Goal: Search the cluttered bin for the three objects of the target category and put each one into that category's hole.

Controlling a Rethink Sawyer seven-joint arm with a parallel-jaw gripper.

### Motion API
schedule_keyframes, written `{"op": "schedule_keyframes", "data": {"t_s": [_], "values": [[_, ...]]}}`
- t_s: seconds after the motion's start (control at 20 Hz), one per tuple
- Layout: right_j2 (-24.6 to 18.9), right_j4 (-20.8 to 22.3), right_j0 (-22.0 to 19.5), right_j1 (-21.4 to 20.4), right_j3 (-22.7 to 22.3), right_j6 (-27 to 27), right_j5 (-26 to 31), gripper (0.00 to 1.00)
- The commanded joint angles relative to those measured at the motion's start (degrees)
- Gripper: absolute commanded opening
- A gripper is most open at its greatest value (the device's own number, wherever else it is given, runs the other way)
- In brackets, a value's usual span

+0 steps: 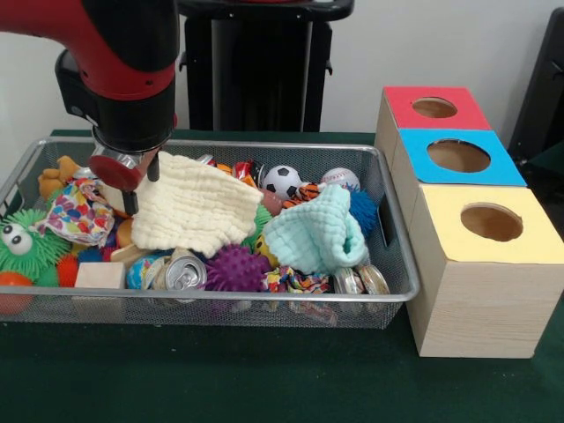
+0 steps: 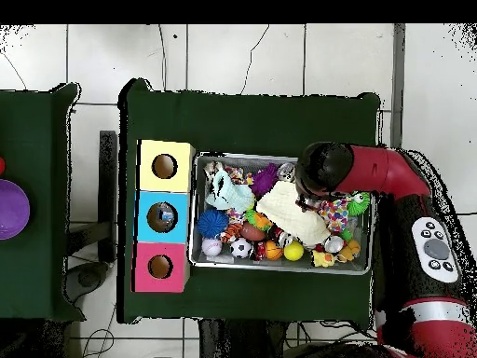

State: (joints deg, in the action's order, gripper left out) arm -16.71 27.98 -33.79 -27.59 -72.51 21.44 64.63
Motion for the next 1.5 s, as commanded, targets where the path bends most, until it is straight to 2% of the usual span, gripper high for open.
{"op": "schedule_keyframes", "data": {"t_s": [0.05, 0.35, 0.6, 0.85, 0.9, 1.05, 1.1, 1.15, 1.2, 1.25, 1.3, 1.35, 1.5], "values": [[1.2, 3.79, -0.27, 2.95, 1.24, -0.58, 5.28, 1.0], [1.43, 5.25, -0.66, 6.21, 2.47, -1.9, 3.24, 1.0], [1.44, 4.65, -0.24, 9.4, 3.15, 0.49, 2.64, 1.0], [0.84, 3.61, 0.05, 10.95, 1.35, 2.35, 0.5, 1.0], [0.29, 3.46, -0.05, 10.66, 0.37, 1.56, -0.36, 0.0], [0.83, 2.51, 0.38, 10.41, 0.21, 5.05, -1.05, 0.0], [-1.51, 2.16, 0.01, 9.4, -1.48, 0.79, -1.58, 0.0], [-1.7, 1.43, 0.12, 8.77, -1.9, 1.05, -0.7, 0.0], [-0.14, -1.33, 0.93, 7.12, -1.99, 8.38, 0.7, 0.0], [0.61, -2.76, 1.27, 5.97, -2.22, 12.11, 0.81, 0.0], [2.22, -5.1, 2.25, 3.91, -2.62, 18.76, 1.51, 0.0], [2.75, -6.32, 2.82, 2.8, -2.98, 20.65, 2.1, 0.0], [-2.64, -11.01, 2.1, -0.56, -6.79, 13.54, 1.0, 0.0]]}}
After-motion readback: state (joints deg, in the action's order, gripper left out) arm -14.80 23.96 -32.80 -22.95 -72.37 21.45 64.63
